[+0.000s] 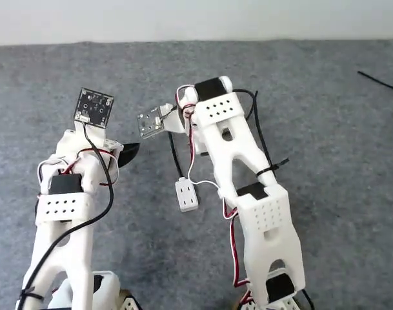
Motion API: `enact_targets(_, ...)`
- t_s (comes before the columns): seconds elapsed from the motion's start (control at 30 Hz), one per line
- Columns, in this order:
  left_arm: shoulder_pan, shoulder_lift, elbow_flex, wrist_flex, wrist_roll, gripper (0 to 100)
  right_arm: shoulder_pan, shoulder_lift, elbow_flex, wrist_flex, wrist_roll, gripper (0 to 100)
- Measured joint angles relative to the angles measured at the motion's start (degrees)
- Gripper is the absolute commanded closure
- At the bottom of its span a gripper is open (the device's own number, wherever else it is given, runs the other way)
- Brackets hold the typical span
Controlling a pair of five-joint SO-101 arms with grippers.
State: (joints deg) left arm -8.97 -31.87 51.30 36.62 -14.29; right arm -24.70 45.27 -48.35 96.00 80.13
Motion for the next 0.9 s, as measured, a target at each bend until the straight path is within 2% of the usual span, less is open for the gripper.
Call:
enact_targets(0.27,0.0,0.0,0.0,0.0,0.0,63,0.1,6.4,0.0,-4.5,0.0,69.8)
enact_targets(0.9,2.3,0.0,2.1,-3.7,-2.6,63,0.9,13.1,-2.7,-4.8,-1.5,70.1)
